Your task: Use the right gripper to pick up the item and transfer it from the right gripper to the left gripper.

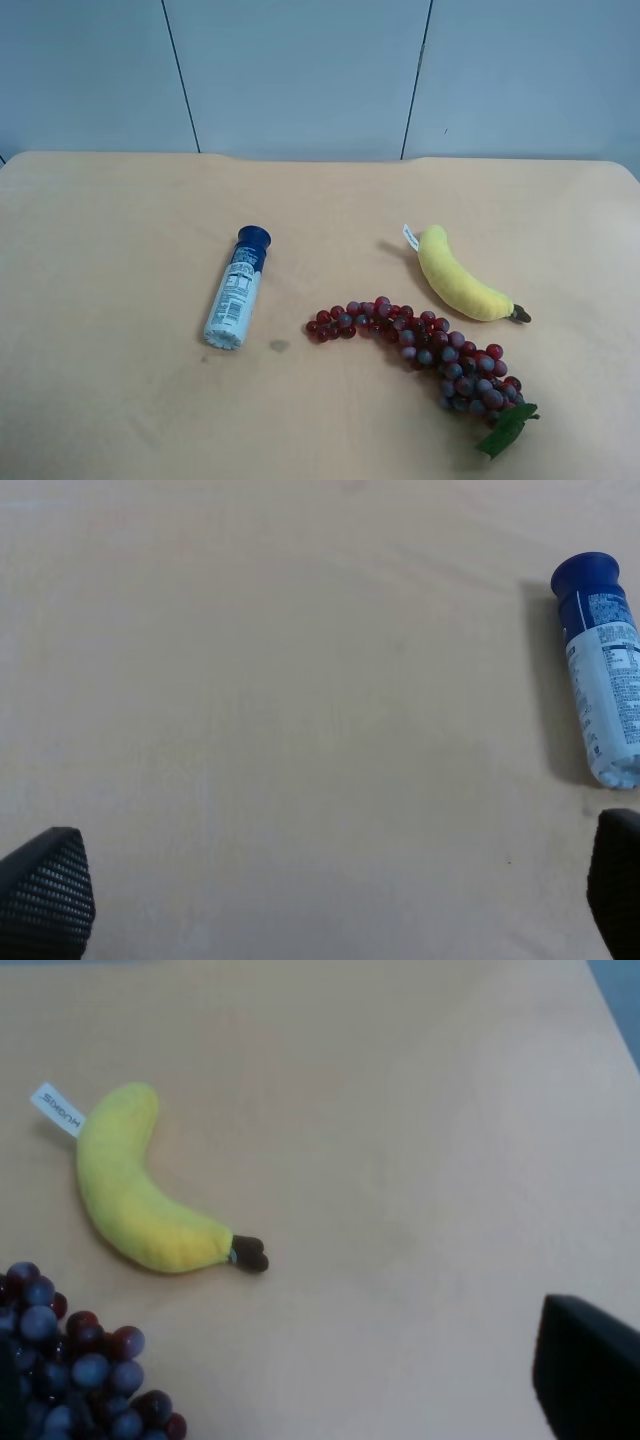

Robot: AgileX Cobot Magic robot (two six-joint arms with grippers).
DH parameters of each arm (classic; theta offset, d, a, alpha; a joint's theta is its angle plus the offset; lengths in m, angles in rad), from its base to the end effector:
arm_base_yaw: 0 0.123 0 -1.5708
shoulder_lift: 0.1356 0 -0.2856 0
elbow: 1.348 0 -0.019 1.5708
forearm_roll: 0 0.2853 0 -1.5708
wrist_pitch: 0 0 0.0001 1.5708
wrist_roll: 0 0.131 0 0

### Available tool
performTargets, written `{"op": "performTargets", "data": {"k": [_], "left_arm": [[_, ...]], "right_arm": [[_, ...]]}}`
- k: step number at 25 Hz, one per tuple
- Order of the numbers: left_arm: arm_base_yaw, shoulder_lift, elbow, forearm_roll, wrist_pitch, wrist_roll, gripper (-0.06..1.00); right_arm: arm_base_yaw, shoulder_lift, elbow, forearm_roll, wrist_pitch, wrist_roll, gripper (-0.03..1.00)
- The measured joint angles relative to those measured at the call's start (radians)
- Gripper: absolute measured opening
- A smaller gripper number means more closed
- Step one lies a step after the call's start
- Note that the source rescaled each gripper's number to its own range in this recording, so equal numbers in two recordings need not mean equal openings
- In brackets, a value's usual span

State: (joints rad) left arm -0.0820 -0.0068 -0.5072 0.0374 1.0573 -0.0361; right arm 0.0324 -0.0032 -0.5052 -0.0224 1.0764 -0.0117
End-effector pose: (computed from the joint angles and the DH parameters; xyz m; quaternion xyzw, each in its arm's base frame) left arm 0.0590 -0.0006 0.2790 0.0187 0.8483 -0.0126 0.5290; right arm 0.0586 -0.0007 0.2758 -0.0183 0.8549 -0.0058 0.5185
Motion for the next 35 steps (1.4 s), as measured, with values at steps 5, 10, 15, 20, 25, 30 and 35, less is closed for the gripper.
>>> {"op": "performTargets", "data": {"k": [5,10,15,20,25,30,35], "left_arm": [[0.000,0.000,0.000,0.000,0.000,0.000,1.00],[0.000,0.000,0.000,0.000,0.000,0.000,1.00],[0.000,0.000,0.000,0.000,0.000,0.000,1.00],[0.000,0.000,0.000,0.000,0.000,0.000,1.00],[0.000,0.000,0.000,0.000,0.000,0.000,1.00],[0.000,0.000,0.000,0.000,0.000,0.000,1.00],[0.000,0.000,0.000,0.000,0.000,0.000,1.00]], "right_arm": [[0.000,0.000,0.000,0.000,0.000,0.000,1.00],[0.000,0.000,0.000,0.000,0.000,0.000,1.00],[0.000,0.000,0.000,0.003,-0.007,0.000,1.00],[0.000,0.002,0.000,0.007,-0.004,-0.001,1.00],[0.000,0.154,-0.058,0.022,0.021,-0.016,1.00],[0.000,0.432,-0.184,0.022,0.021,-0.071,1.00],[0.050,0.684,-0.267,0.022,-0.005,-0.125,1.00]]}}
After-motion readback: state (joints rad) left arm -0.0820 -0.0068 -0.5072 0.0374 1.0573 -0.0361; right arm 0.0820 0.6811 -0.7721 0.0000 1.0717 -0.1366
